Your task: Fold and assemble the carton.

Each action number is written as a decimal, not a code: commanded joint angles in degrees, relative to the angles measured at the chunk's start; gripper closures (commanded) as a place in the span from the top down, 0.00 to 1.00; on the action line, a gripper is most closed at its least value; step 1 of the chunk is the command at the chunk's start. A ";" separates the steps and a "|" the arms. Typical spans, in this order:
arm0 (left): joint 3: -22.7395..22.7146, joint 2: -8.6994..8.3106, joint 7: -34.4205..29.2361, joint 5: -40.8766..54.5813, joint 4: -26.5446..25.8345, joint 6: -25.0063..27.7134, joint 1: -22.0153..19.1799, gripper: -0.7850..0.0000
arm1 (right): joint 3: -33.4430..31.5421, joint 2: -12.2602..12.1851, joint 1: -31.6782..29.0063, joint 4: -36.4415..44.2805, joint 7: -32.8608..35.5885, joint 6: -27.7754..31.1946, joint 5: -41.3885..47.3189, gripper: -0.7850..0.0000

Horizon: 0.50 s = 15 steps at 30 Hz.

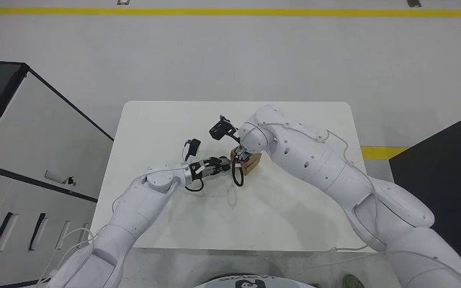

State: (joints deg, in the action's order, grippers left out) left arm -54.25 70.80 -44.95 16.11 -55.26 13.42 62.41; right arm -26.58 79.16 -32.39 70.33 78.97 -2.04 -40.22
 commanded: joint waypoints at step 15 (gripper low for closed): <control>0.00 0.00 0.00 0.00 0.00 0.00 0.00 0.00 | -0.57 0.84 -0.52 -0.44 0.86 -0.08 -2.63 0.04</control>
State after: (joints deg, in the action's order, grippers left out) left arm -54.25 70.80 -44.95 16.11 -55.26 13.42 62.41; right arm -27.13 79.94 -32.88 70.04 79.79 -2.21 -42.77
